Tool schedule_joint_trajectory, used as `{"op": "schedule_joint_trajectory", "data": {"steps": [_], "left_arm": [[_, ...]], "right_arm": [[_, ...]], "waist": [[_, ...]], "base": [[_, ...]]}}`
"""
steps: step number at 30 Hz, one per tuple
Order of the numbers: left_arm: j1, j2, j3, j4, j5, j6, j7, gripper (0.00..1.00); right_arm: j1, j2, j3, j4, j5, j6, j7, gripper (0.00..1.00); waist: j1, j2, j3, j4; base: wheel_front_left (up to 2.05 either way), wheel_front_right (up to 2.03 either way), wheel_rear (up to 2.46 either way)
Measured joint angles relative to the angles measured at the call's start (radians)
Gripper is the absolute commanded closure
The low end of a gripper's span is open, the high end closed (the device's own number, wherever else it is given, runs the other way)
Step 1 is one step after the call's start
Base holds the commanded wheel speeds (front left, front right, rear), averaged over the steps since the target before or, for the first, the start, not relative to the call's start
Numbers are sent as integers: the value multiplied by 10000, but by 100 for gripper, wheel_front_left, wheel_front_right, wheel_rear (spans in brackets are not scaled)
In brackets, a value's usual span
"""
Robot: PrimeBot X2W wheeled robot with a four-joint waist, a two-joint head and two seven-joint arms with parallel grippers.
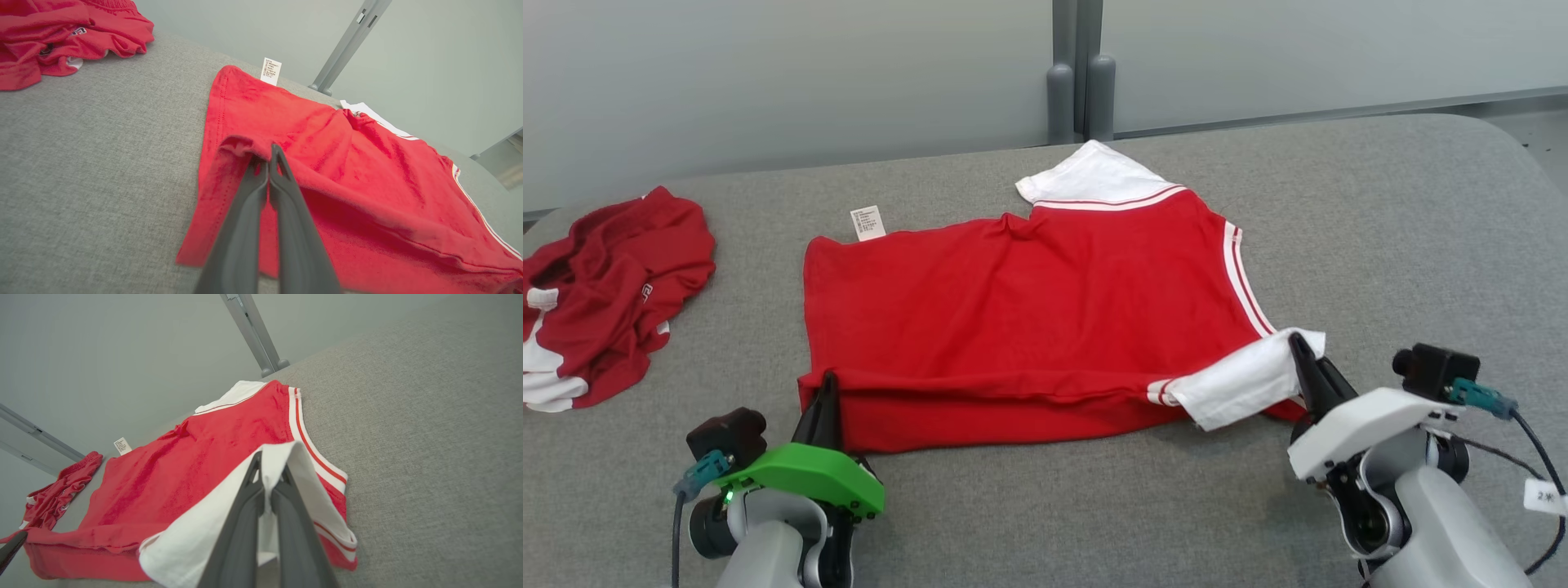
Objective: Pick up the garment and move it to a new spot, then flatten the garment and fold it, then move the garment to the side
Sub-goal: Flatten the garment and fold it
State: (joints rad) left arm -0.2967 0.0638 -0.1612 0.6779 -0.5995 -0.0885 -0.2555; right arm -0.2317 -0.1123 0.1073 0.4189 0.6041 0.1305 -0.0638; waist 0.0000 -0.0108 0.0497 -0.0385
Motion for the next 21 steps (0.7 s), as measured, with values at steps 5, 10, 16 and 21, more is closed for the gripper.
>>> {"op": "schedule_joint_trajectory", "data": {"steps": [5, 10, 16, 21], "left_arm": [[-718, -6, -12, 848, 146, -63, -25, 100], [-1282, -31, -71, 1411, 305, -153, -58, 100], [-1697, -71, -161, 1666, 453, -217, -61, 100], [-1941, -94, -290, 2013, 548, -253, -71, 52]], "right_arm": [[-1244, -33, 364, 1187, -119, 0, -58, 100], [-2295, -148, 577, 2531, -272, 0, -190, 100], [-3253, -161, 1057, 3695, -270, 0, -468, 100], [-3808, -77, 1490, 4410, -94, 0, -681, 0]], "waist": [[0, 0, 276, 41], [0, 0, 554, 136], [0, 0, 787, 313], [0, 0, 896, 407]], "base": [[0, 0, 0], [0, 0, 0], [0, 0, 0], [0, 0, 0]]}}
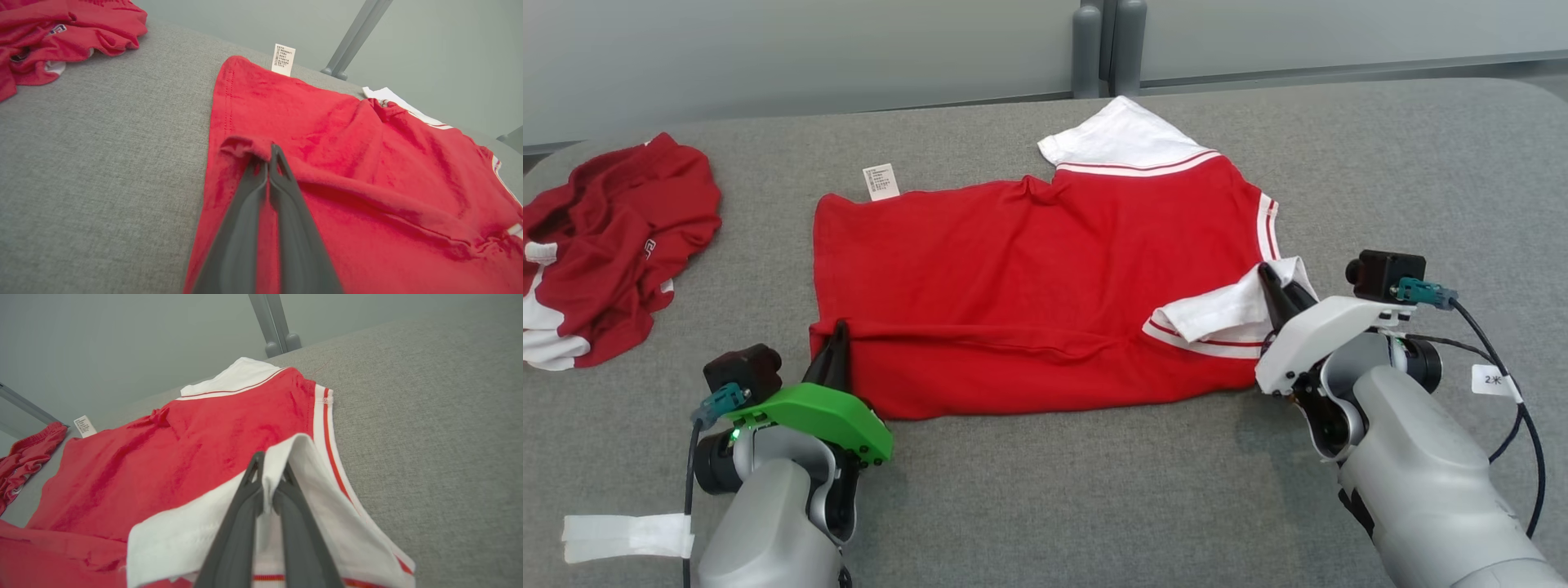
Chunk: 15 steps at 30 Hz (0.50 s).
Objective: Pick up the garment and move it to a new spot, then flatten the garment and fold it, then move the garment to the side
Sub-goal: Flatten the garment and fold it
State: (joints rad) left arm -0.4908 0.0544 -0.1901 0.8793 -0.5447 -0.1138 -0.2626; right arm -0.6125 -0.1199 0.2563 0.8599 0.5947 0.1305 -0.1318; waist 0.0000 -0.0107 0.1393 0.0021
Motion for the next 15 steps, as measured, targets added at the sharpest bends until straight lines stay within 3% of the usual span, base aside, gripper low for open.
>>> {"op": "schedule_joint_trajectory", "data": {"steps": [1, 15], "left_arm": [[-39, -6, 4, -2, 27, 2, 2, 0], [455, -40, 4, -1526, 228, -2, 0, 0]], "right_arm": [[-117, 21, 96, 132, 50, 0, -35, 0], [-1400, 146, 744, 1450, 481, 0, -1127, 0]], "waist": [[0, 0, 15, 11], [0, 0, 101, 289]], "base": [[0, 0, 0], [0, 0, 0]]}}
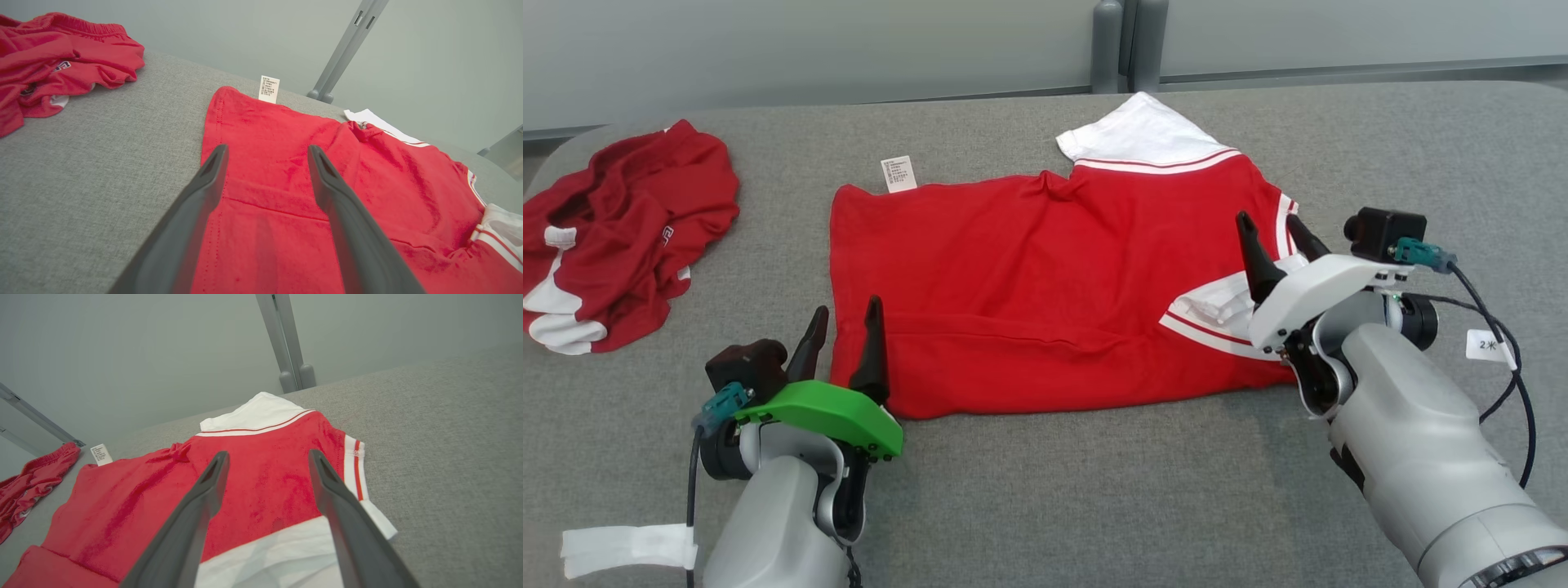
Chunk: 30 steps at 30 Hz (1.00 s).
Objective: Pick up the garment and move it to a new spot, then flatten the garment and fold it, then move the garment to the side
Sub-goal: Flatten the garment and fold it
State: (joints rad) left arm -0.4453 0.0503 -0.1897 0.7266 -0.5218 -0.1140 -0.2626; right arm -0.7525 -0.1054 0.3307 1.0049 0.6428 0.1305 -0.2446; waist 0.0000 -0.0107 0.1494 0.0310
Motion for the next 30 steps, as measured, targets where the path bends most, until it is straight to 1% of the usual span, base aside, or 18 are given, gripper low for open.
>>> {"op": "schedule_joint_trajectory", "data": {"steps": [3, 7, 9, 11, 13, 16, 20, 24, 25, 26, 29, 30], "left_arm": [[267, -8, -50, -468, -58, 19, 0, 0], [782, -10, 33, -928, -127, 169, 0, 0], [1094, -10, 58, -1005, -138, 219, 0, 0], [1410, -8, 125, -978, -284, 236, 4, 0], [1674, -15, 199, -832, -443, 343, 130, 0], [1957, 4, 297, -663, -621, 470, 431, 0], [2180, 15, 382, -548, -905, 541, 863, 0], [2265, 19, 506, -541, -1296, 675, 1519, 0], [2265, 19, 506, -541, -1296, 675, 1519, 0], [2264, 17, 598, -585, -1676, 637, 1735, 0], [2257, 17, 637, -627, -1873, 608, 1847, 0], [2203, 6, 755, -700, -2291, 546, 1944, 0]], "right_arm": [[-272, -17, 17, -71, -23, 0, -125, 0], [-289, -79, 130, -667, -65, 0, -169, 0], [-168, -238, -144, -989, -234, 6, -174, 0], [169, -472, -514, -1313, -660, 4, -180, 0], [585, -491, -972, -1641, -947, 2, -182, 0], [1249, -345, -1609, -2199, -1296, 2, -180, 0], [2150, -293, -2240, -2899, -2061, 0, -182, 0], [3026, 8, -2575, -3662, -2449, 2, -182, 0], [3026, 8, -2575, -3662, -2449, 2, -182, 0], [3289, 31, -2614, -3910, -2594, 0, -182, 0], [3578, 128, -2604, -4109, -2679, 0, -180, 0], [3740, 211, -2627, -4347, -2683, 0, -121, 0]], "waist": [[0, 0, -14, 34], [0, 0, -50, 17], [0, 0, -99, -2], [0, 0, -140, -46], [0, 0, -199, -90], [0, 0, -275, -173], [0, 0, -362, -314], [0, 0, -430, -493], [0, 0, -430, -493], [0, 0, -444, -565], [0, 0, -460, -635], [0, 0, -448, -707]], "base": [[0, 0, 0], [0, 0, 0], [0, 0, 0], [0, 0, 0], [0, 0, 0], [0, 0, 0], [0, 0, 0], [0, 0, 0], [0, 0, 0], [0, 0, 0], [0, 0, 0], [0, 0, 0]]}}
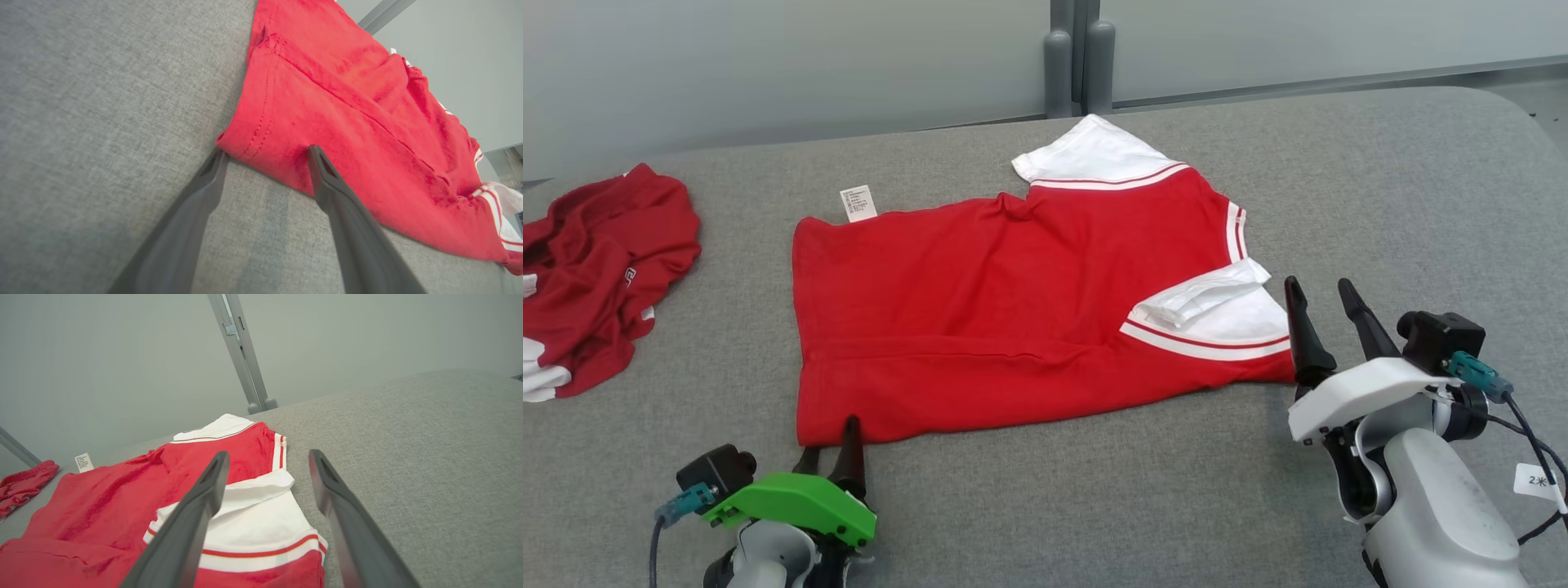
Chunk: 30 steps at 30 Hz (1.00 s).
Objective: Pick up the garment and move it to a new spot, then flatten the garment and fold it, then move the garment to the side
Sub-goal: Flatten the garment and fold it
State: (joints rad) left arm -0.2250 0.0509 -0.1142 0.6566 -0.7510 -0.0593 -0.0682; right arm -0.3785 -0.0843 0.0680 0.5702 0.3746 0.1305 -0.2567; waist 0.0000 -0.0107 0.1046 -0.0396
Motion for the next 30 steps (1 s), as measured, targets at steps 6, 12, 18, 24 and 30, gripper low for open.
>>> {"op": "schedule_joint_trajectory", "data": {"steps": [6, 12, 18, 24, 30], "left_arm": [[-411, -12, 63, 107, -708, -23, 31, 83], [-778, -19, -140, 566, -940, -36, -506, 100], [-843, 21, -324, 662, -721, -127, -1170, 100], [-579, 169, -470, 257, -389, -111, -1544, 100], [-134, 157, -773, -293, -117, 33, -1597, 100]], "right_arm": [[479, 58, -307, -577, -19, 0, 192, 0], [1012, 121, -466, -811, -144, 0, 527, 0], [1515, 151, -802, -823, -171, 0, 629, 0], [1727, 221, -1177, -556, -199, 0, 894, 0], [1584, 309, -1419, -27, -274, 0, 1239, 0]], "waist": [[0, 0, 106, -158], [0, 0, 244, -236], [0, 0, 338, -214], [0, 0, 322, -80], [0, 0, 305, 221]], "base": [[0, 0, 0], [0, 0, 0], [0, 0, 0], [0, 0, 0], [0, 0, 0]]}}
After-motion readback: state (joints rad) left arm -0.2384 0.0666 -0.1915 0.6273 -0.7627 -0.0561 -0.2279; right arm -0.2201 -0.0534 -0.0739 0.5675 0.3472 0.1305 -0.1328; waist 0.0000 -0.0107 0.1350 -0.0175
